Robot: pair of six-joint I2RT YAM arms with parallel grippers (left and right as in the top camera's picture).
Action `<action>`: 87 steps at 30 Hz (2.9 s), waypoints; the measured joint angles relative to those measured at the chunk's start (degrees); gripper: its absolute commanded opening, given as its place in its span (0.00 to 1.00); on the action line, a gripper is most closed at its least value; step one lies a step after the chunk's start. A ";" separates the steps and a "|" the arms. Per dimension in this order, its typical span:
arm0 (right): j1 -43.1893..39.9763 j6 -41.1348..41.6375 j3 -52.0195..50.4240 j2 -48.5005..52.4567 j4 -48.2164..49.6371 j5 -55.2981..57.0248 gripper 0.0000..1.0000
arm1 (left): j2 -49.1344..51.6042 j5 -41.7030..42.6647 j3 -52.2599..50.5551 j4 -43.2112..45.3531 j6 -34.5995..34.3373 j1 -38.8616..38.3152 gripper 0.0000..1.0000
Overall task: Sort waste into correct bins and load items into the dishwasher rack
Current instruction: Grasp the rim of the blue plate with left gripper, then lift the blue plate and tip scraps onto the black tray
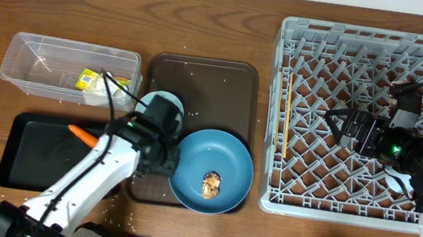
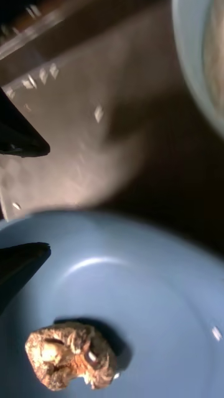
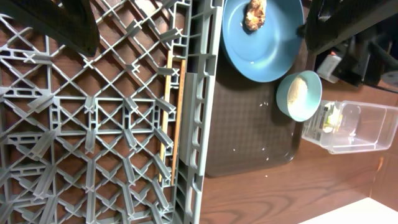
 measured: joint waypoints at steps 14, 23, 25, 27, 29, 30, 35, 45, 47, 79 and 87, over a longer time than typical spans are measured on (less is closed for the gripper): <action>0.00 0.00 0.00 0.00 0.00 0.02 0.99 | 7.65 -4.76 -1.55 6.54 -2.69 -3.39 0.27; 0.00 0.00 0.00 0.00 0.00 0.00 0.99 | 5.70 -3.63 2.05 2.19 -3.82 -3.17 0.06; 0.00 0.00 0.00 0.00 -0.02 0.00 0.99 | 4.52 -3.82 2.97 -0.24 -3.85 -3.21 0.06; 0.00 0.00 0.00 0.00 -0.02 0.00 0.99 | 3.10 -4.13 3.85 -2.23 -3.78 -3.21 0.06; 0.00 0.00 0.00 0.00 0.00 0.02 0.99 | 1.38 -4.70 4.76 -3.89 -3.58 -3.21 0.06; 0.00 0.00 0.00 0.00 0.00 0.02 0.99 | 0.52 -5.01 5.11 -4.46 -3.54 -3.23 0.06; 0.00 0.00 0.00 0.00 -0.02 0.02 0.99 | -3.23 -6.54 6.32 -7.06 -3.96 -3.26 0.06; 0.00 0.00 0.00 0.00 -0.24 0.02 0.99 | -9.60 -12.26 15.93 -25.27 -7.04 0.04 0.06; 0.00 0.00 0.00 0.00 -0.33 0.00 0.99 | -11.61 -13.70 19.65 -29.97 -7.69 2.67 0.06; 0.00 -0.20 0.00 0.00 -0.83 0.11 0.99 | 0.24 -63.89 25.88 -49.92 -31.01 24.39 0.06; 0.00 -0.70 0.00 0.00 -0.59 0.66 0.99 | 1.07 -66.16 25.88 -49.77 -31.87 24.41 0.06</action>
